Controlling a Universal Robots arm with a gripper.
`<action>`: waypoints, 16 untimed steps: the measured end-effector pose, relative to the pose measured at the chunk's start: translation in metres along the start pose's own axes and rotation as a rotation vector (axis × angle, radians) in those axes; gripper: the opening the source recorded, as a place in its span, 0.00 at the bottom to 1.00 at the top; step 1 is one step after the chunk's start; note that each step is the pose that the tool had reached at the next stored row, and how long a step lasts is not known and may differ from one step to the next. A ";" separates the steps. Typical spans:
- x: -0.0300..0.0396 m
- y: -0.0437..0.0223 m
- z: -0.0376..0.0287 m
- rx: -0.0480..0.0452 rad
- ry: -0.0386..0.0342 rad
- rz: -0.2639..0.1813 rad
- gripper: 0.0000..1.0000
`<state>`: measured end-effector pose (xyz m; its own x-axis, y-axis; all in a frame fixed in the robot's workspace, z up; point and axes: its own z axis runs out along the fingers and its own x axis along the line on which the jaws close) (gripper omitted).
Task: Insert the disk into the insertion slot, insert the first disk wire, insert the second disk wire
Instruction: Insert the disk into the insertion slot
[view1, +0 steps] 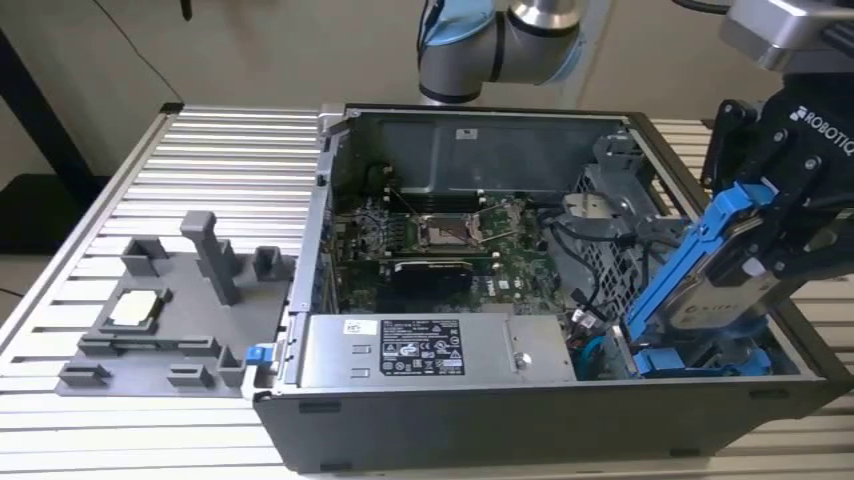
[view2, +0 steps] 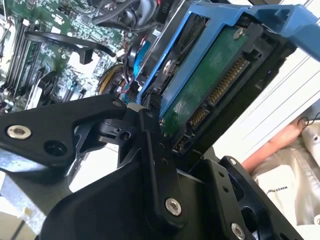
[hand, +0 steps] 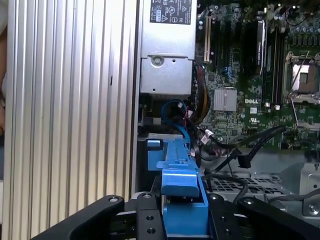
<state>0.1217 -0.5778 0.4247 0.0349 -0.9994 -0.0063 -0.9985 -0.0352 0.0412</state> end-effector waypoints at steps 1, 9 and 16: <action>0.0000 -0.0010 0.0015 0.0000 -0.0005 0.000 0.33; 0.0001 -0.0050 0.0136 0.0002 -0.0063 0.000 0.33; -0.0008 -0.0074 0.0234 0.0004 -0.0152 0.000 0.33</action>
<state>0.1281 -0.5766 0.4010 0.0348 -0.9992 -0.0215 -0.9985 -0.0356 0.0408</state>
